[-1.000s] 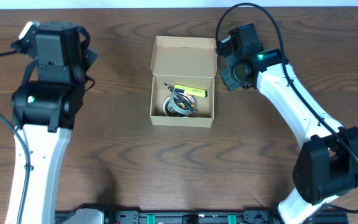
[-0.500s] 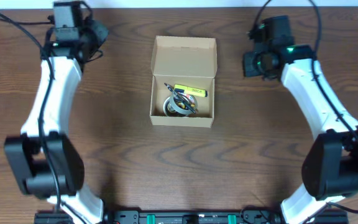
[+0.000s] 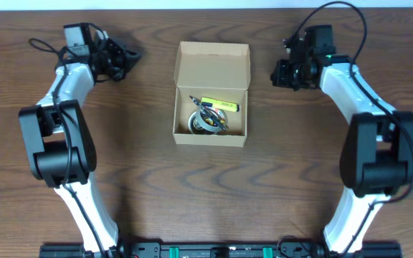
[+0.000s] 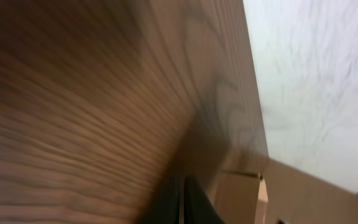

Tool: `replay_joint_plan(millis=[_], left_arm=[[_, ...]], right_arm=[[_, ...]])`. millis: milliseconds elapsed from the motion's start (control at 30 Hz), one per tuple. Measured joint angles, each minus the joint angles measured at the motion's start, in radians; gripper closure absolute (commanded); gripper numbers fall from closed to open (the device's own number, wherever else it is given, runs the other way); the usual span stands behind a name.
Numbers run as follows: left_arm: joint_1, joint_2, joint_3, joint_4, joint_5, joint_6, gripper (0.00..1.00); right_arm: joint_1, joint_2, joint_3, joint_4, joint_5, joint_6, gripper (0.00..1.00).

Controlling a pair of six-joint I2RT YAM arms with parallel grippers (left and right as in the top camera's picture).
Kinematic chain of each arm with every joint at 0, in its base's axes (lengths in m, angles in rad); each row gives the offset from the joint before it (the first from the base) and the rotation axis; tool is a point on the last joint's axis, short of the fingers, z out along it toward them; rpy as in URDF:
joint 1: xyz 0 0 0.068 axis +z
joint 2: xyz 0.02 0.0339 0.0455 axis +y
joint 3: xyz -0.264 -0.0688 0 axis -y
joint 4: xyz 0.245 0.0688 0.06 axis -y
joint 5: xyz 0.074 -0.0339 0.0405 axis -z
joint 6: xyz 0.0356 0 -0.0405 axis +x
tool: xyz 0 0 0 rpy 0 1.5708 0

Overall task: Pack container
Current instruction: 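Bring both grippers to the box's left and right lid flaps, then fold the side flaps and lid over the box with both grippers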

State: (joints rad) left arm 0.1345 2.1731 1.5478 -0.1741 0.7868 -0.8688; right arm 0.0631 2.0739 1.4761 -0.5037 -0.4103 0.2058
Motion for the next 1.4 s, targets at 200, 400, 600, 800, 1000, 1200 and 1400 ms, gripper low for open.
replay_joint_plan(millis=[200, 400, 600, 800, 1000, 1200, 1400], left_arm=[[-0.065, 0.000, 0.000, 0.017, 0.018, 0.005, 0.94], [-0.113, 0.000, 0.000, 0.000, -0.008, 0.031, 0.94], [-0.140, 0.003, 0.000, -0.031, -0.047, 0.058, 0.95], [-0.171, 0.059, 0.000, -0.031, -0.045, 0.058, 0.95], [-0.189, 0.101, 0.000, -0.020, -0.005, 0.058, 0.94], [-0.189, 0.101, 0.000, 0.053, 0.079, 0.058, 0.94], [-0.189, 0.101, 0.000, 0.074, 0.153, 0.062, 0.95]], right_arm=[[0.000, 0.077, 0.000, 0.097, -0.099, 0.060, 0.99], [0.000, 0.086, 0.000, 0.148, -0.125, 0.099, 0.99], [0.004, 0.086, 0.000, 0.174, -0.144, 0.124, 0.99], [0.026, 0.086, 0.000, 0.177, -0.150, 0.127, 0.99], [0.051, 0.086, 0.000, 0.195, -0.153, 0.128, 0.99], [0.051, 0.086, 0.000, 0.281, -0.177, 0.129, 0.99], [0.051, 0.086, 0.000, 0.346, -0.231, 0.131, 0.99]])
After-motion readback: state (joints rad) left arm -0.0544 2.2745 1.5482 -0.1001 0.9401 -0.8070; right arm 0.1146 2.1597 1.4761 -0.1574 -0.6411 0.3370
